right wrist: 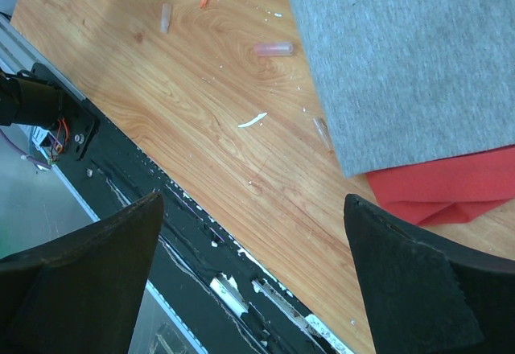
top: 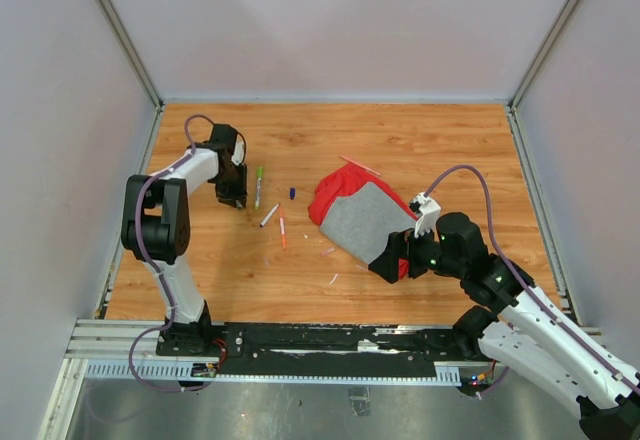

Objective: Insert the pens into the pen caps
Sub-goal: Place the pen at the center of the board, then pick up the pen from the center of the board.

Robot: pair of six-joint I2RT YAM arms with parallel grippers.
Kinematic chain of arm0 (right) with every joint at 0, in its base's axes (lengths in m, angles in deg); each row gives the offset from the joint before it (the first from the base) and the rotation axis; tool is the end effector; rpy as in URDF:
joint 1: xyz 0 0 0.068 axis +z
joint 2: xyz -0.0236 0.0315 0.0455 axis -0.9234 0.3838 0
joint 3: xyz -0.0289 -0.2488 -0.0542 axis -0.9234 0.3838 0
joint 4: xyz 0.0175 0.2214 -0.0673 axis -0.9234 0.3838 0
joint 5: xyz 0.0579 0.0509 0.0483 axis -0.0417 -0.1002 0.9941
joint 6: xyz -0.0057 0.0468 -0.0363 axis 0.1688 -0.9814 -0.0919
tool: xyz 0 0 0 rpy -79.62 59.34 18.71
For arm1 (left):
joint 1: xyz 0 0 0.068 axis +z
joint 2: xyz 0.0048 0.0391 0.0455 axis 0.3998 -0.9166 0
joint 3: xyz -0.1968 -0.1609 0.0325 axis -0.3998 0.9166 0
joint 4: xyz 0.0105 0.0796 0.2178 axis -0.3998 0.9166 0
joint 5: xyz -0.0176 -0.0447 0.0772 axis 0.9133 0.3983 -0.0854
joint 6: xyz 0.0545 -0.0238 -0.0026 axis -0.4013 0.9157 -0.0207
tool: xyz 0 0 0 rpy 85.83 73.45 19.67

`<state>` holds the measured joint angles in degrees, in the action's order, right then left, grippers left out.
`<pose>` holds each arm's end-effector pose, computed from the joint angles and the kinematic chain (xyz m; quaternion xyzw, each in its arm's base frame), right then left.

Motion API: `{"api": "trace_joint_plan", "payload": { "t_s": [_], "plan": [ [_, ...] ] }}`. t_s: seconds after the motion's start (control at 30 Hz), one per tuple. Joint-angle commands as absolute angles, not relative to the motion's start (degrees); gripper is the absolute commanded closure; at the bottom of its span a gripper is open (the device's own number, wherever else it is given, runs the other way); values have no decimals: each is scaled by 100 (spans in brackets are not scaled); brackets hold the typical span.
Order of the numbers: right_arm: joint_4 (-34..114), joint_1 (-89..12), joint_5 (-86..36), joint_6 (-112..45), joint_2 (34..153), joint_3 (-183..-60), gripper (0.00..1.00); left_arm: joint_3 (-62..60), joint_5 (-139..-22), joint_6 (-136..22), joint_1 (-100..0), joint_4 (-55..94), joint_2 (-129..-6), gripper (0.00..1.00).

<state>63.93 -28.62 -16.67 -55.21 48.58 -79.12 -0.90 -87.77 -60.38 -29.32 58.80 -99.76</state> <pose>0.1013 0.0964 0.2546 -0.1475 0.8356 0.3814 0.3669 0.3358 -0.0347 0.1624 -0.0198 0.9882 -0.0273 0.1494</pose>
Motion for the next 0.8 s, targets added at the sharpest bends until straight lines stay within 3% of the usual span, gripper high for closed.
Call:
{"api": "trace_joint_plan", "payload": {
  "t_s": [0.0, 0.33, 0.77],
  "plan": [
    [6412, -2929, -1708, -5507, 4841, -7853, 6, -229, -8727, -5995, -2958, 6110, -9364, 65],
    [6940, -2929, -2633, -5305, 5074, -8263, 5, 242, -9518, -5674, -3727, 5602, -7652, 58],
    [7784, -2938, -4396, -5450, 5822, -8898, 13, 1995, -9047, -4953, -4286, 4732, -5739, 58]
  ]
}}
